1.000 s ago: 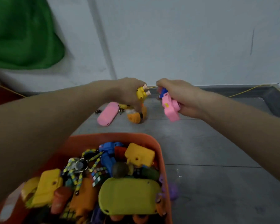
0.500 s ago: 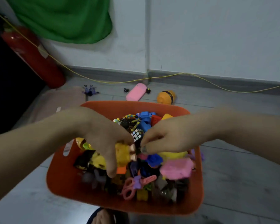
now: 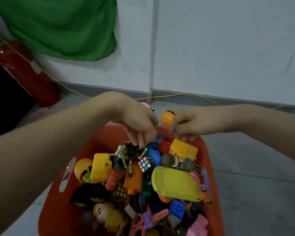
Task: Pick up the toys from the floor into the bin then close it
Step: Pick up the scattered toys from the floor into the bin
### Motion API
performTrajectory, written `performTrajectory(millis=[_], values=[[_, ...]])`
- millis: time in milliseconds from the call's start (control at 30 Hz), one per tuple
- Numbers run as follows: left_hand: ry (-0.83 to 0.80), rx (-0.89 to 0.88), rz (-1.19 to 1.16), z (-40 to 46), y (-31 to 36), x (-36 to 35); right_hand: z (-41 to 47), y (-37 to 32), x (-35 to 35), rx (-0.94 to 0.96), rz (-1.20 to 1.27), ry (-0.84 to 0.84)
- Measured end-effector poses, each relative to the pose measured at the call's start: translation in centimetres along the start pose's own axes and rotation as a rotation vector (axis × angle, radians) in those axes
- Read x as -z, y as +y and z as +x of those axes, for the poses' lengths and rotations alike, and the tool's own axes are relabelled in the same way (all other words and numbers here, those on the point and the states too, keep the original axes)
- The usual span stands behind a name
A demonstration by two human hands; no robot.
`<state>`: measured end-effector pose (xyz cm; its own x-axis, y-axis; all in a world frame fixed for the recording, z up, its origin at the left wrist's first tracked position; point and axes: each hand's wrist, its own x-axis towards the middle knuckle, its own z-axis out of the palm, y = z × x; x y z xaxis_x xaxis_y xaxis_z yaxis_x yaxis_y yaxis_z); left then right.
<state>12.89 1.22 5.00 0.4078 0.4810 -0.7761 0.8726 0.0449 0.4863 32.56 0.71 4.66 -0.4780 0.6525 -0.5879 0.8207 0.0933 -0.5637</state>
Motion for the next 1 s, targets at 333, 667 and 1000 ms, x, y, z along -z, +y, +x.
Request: performTrajectory(millis=[333,667,1000], values=[[0.504,0.09,0.176,7.9,-2.8,6.4,7.9,2.7,4.8,-0.303,0.033,0.235],[0.463,0.278,0.261,14.0,-5.5,7.0,12.8,9.6,0.8,-0.352,0.159,0.291],[0.412,0.424,0.134,20.4,-10.9,7.7,21.6,11.9,3.0,-0.344,0.067,0.269]])
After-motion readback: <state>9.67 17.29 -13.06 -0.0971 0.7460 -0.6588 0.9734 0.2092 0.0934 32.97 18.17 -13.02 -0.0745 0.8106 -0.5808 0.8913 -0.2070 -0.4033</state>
